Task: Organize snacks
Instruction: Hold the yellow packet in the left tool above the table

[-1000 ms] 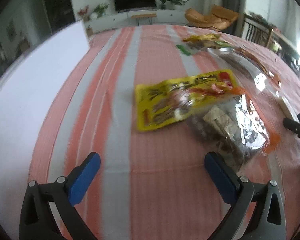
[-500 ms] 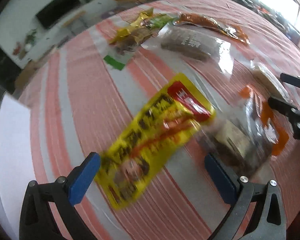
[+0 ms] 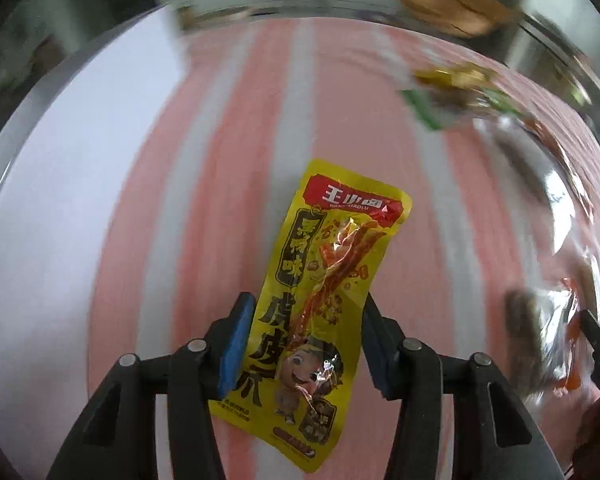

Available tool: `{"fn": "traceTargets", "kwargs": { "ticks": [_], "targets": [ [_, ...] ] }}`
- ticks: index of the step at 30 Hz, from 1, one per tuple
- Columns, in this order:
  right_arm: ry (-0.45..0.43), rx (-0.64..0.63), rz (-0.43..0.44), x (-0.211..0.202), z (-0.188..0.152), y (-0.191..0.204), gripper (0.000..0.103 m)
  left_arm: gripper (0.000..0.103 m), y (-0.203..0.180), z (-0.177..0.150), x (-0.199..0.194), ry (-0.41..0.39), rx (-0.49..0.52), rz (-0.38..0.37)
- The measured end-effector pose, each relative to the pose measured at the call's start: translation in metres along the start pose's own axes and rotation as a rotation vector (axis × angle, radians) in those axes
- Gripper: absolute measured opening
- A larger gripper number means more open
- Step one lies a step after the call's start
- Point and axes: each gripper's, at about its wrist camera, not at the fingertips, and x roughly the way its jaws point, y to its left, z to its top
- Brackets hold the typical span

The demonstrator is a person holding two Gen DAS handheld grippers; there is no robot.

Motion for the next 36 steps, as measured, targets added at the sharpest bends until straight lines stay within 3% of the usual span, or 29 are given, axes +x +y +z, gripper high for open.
{"fn": "traceTargets", "kwargs": {
  "ticks": [2, 3, 5, 8, 10, 15, 36],
  "targets": [
    [0.000, 0.000, 0.000, 0.000, 0.000, 0.000, 0.094, 0.063, 0.020, -0.019, -0.007, -0.027, -0.068, -0.066],
    [0.000, 0.000, 0.000, 0.000, 0.000, 0.000, 0.094, 0.083, 0.024, -0.024, -0.010, -0.047, -0.062, -0.100],
    [0.000, 0.000, 0.000, 0.000, 0.000, 0.000, 0.094, 0.099, 0.025, -0.028, -0.006, -0.031, -0.008, -0.101],
    [0.000, 0.000, 0.000, 0.000, 0.000, 0.000, 0.094, 0.102, 0.017, -0.031, 0.001, -0.045, 0.160, -0.059],
    [0.000, 0.000, 0.000, 0.000, 0.000, 0.000, 0.094, 0.103, 0.014, -0.030, 0.004, -0.098, 0.229, -0.078],
    [0.000, 0.000, 0.000, -0.001, 0.000, 0.000, 0.094, 0.103, 0.020, -0.029, 0.009, -0.187, 0.203, -0.094],
    [0.000, 0.000, -0.001, -0.001, 0.000, 0.000, 0.094, 0.103, 0.020, -0.029, 0.011, -0.201, 0.186, -0.090]
  ]
}}
